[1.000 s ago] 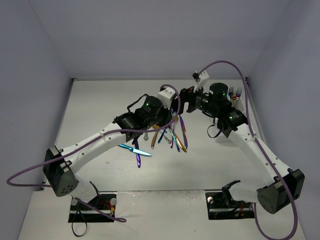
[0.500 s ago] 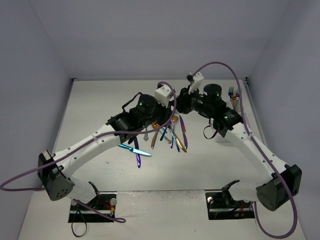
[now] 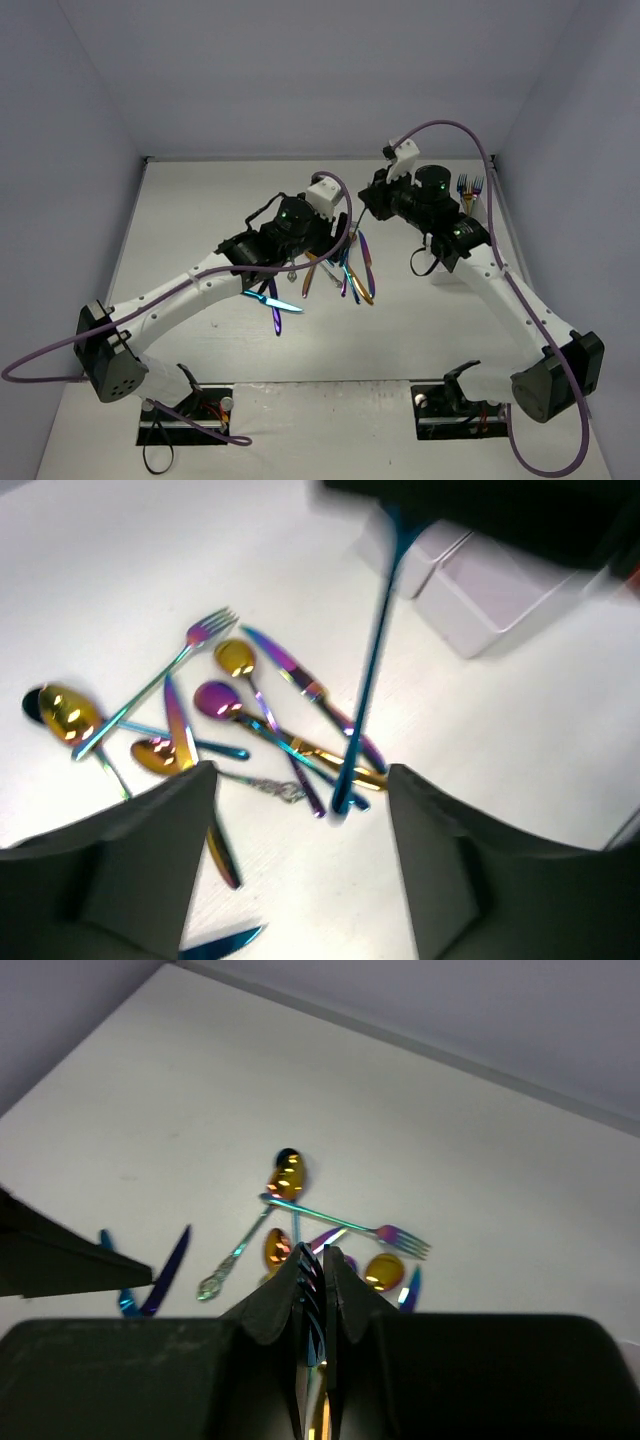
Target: Sort the eating utensils into containers
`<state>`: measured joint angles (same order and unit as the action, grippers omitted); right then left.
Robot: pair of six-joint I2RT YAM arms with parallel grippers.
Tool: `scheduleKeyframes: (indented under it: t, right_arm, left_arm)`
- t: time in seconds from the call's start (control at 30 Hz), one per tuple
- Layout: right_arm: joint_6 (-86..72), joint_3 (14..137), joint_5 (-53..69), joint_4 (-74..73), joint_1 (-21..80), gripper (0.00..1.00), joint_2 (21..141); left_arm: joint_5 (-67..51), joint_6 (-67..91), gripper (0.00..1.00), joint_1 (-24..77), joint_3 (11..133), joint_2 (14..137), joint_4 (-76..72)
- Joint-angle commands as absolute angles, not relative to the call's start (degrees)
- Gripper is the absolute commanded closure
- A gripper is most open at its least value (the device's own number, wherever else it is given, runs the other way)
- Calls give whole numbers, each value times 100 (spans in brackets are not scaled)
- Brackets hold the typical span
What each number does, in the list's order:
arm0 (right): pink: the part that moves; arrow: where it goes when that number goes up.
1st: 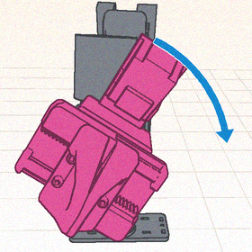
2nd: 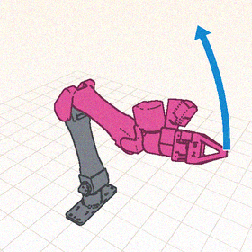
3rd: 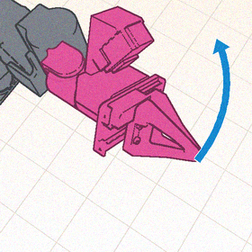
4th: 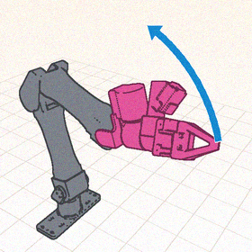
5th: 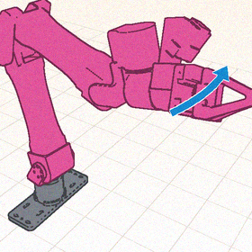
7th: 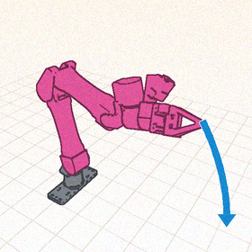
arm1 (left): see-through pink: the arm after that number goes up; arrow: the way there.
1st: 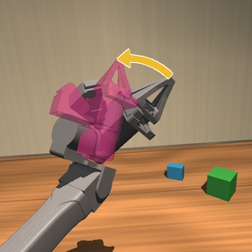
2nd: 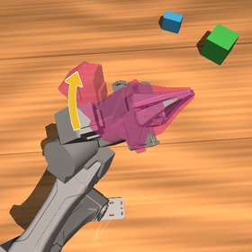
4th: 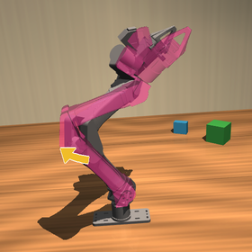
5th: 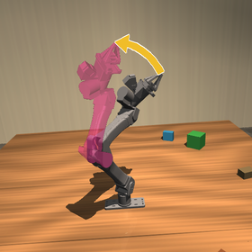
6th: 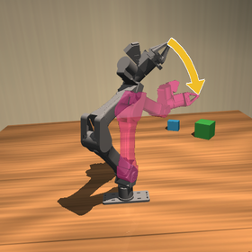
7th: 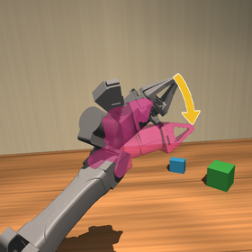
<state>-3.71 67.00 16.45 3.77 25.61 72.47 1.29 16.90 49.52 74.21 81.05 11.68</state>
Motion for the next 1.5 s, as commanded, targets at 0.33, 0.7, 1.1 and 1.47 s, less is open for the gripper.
scheduleKeyframes:
  t: [0.33,0.7,1.1,1.47]
  right_arm:
    - [1599,7897,-288,721,135,100,7590]
    - [1829,8442,-470,963,-787,100,8681]
    - [2132,7977,-567,1484,-896,100,9219]
    - [1934,7435,-131,1556,-896,79,9333]
  left_arm:
    - [638,1937,15,3664,5398,6547,1502]
    - [1055,1903,5,3360,5115,6216,1647]
    - [909,1890,5,3357,5106,6357,1582]
    - [466,1740,5,3357,5169,6452,1556]
